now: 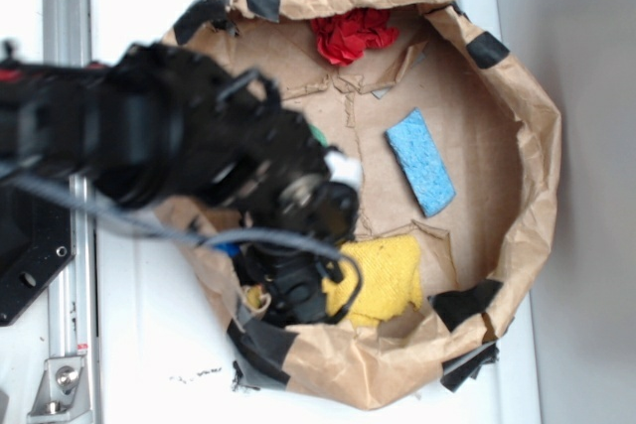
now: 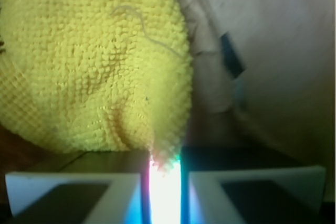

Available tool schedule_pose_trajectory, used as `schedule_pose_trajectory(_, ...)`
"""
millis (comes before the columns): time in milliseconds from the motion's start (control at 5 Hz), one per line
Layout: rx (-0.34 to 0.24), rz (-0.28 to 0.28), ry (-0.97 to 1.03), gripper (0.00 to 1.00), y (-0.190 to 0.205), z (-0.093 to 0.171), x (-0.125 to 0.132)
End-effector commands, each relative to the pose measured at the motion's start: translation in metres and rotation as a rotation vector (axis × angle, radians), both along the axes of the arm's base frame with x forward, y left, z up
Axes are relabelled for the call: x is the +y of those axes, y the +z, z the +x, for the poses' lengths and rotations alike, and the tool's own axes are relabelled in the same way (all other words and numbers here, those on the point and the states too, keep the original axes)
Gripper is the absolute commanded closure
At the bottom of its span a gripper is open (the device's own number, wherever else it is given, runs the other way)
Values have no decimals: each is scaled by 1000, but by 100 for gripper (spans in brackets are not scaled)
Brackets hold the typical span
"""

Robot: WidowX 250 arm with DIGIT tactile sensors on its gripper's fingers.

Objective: Grab the yellow cloth.

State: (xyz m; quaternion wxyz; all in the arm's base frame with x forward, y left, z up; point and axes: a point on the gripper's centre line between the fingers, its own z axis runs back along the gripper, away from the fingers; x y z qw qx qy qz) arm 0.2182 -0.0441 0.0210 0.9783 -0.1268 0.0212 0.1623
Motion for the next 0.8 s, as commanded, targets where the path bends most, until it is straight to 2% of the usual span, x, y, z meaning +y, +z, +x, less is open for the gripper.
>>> schedule_pose_trajectory(0,-242,401,-114,100,94,39,56)
schedule_pose_trajectory(200,-305,464,-187,100,142,47,61)
schedule_pose_trajectory(400,-338,468,-235,100,156,46,71)
schedule_pose_trajectory(600,-313,479,-212,100,150,44,75)
